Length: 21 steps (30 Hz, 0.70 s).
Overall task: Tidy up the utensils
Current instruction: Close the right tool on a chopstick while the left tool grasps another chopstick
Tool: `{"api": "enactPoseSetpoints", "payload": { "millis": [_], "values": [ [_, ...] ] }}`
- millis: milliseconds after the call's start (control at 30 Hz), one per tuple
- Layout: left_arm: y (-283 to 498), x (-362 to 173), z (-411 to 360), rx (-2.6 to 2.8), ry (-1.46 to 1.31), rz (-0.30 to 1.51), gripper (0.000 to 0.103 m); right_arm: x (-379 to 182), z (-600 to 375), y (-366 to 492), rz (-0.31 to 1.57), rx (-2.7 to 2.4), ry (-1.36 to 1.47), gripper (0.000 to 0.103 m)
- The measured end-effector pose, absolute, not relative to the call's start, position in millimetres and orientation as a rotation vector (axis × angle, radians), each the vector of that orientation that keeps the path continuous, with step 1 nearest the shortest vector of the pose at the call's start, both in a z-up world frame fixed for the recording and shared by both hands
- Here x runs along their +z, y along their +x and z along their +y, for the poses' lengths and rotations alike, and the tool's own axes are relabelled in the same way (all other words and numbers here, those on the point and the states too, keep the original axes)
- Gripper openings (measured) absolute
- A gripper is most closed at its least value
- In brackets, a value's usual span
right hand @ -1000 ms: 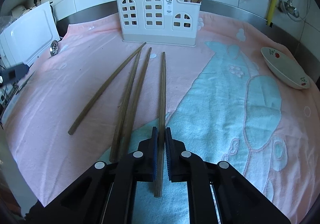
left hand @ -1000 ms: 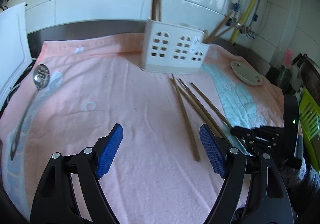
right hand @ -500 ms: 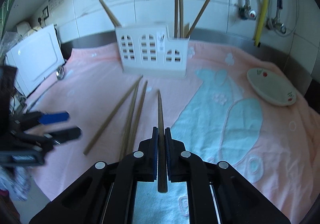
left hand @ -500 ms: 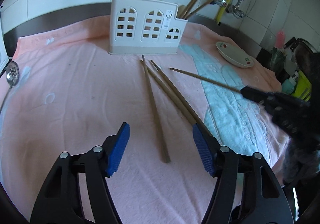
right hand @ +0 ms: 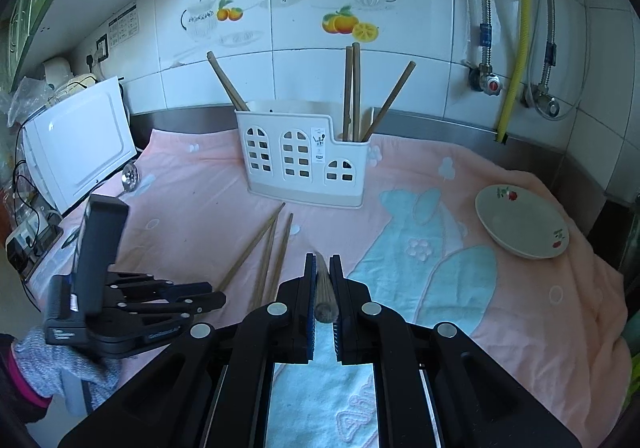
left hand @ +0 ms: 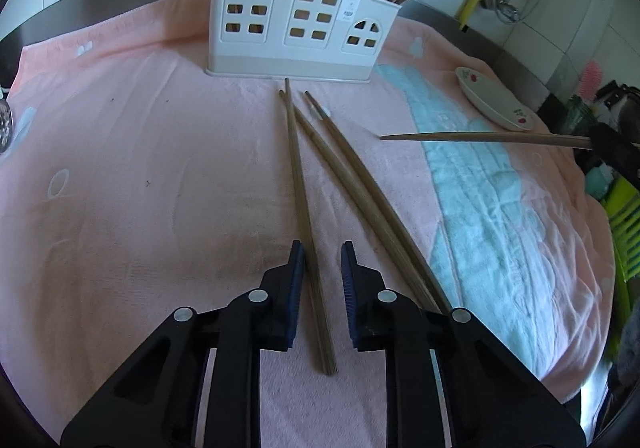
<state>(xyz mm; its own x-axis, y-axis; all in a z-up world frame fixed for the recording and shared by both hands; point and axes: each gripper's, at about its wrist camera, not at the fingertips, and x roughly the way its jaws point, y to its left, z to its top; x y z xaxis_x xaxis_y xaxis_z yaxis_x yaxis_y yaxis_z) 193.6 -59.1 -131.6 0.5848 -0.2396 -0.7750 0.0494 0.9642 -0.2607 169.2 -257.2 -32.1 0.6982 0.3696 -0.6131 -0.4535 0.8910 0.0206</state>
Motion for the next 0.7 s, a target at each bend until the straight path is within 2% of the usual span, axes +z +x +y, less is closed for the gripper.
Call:
{"api": "enactPoseSetpoints", "payload": {
  "millis": [167, 467, 700],
  "values": [
    [199, -136, -58, -0.14, -0.217, 0.94, 0.008, -32, -258, 170, 0.655, 0.459, -0.142, 0.007],
    [201, -132, -61, -0.14, -0.186, 0.941, 0.006, -29, -258, 174, 0.659, 0.456, -0.144, 0.007],
    [185, -103, -51, -0.176, -0.183, 0.863, 0.005, -25, -256, 176, 0.653, 0.456, -0.15, 0.007]
  ]
}}
